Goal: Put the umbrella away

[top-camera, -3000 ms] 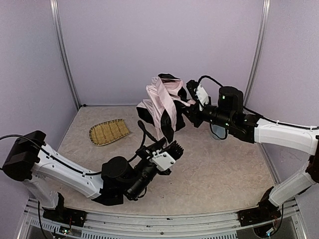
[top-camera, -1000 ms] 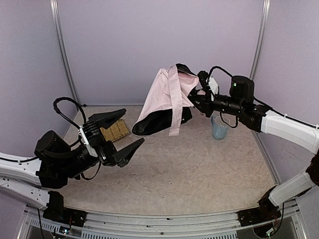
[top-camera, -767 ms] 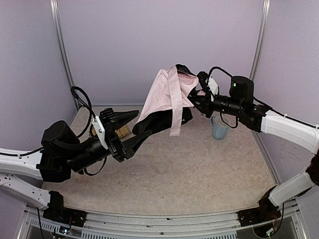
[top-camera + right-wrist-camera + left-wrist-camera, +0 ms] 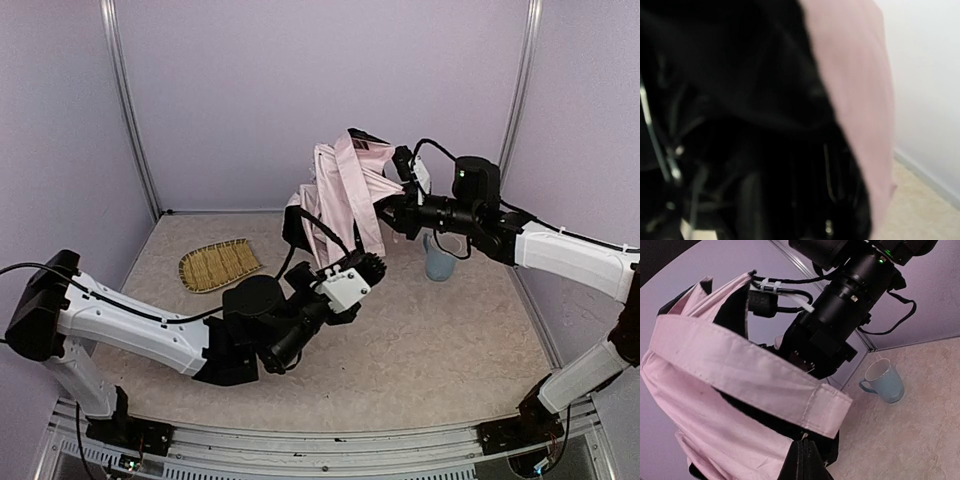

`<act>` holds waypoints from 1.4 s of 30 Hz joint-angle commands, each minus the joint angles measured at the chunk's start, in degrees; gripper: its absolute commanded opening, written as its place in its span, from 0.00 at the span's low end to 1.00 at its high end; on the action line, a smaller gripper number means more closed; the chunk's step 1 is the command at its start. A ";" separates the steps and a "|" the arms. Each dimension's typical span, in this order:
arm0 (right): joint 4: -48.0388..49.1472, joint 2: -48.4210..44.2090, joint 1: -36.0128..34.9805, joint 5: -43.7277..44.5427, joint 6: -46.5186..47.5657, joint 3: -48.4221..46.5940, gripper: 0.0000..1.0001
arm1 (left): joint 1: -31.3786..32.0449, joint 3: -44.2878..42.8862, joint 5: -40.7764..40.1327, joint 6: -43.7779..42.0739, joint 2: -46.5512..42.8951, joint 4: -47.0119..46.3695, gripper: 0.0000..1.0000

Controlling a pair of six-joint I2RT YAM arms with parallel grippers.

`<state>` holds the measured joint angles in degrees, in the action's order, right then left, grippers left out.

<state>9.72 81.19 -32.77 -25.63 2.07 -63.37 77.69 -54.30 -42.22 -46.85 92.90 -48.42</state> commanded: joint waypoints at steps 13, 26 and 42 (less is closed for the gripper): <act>10.56 -1.58 3.85 -5.85 -10.72 -3.19 0.00 | 6.68 -5.84 27.54 -0.47 2.07 13.11 0.74; 6.69 -4.57 8.60 -24.04 -2.54 -1.92 0.00 | 1.29 10.02 50.35 6.90 -33.33 22.66 0.85; 7.12 -4.39 7.61 -27.62 -3.54 -1.31 0.00 | -9.51 3.23 15.93 5.14 -20.47 9.47 0.62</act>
<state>13.98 78.28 -24.64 -51.92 -0.97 -64.12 68.42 -47.29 -16.16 -37.50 68.93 -31.27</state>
